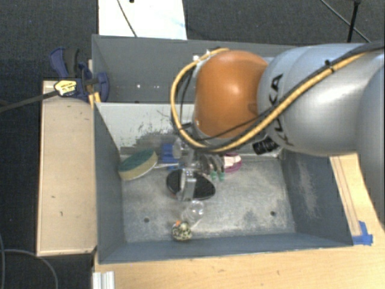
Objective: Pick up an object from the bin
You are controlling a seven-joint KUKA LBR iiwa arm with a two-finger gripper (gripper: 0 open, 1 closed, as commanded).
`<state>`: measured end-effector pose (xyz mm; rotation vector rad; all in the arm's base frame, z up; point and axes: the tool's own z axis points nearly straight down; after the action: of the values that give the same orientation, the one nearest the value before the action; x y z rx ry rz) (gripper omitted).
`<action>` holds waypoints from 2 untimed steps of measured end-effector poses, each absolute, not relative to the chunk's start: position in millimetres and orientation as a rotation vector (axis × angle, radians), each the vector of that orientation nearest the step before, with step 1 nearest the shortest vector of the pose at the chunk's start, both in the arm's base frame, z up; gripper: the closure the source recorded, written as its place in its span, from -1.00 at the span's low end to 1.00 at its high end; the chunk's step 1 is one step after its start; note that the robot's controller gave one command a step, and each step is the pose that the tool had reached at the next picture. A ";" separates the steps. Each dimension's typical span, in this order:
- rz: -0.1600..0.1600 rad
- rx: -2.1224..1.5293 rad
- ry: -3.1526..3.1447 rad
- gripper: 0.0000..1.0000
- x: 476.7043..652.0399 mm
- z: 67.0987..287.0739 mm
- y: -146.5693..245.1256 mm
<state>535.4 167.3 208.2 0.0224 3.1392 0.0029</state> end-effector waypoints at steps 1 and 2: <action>-0.006 0.028 3.143 -1.00 566.2 146.9 62.8; -0.002 0.207 3.142 -1.00 519.4 66.4 98.4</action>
Offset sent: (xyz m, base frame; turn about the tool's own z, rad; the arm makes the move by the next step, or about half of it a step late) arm 0.0300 -0.0984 -0.0591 -0.0053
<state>519.4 98.4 66.4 0.2071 3.1416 -0.0025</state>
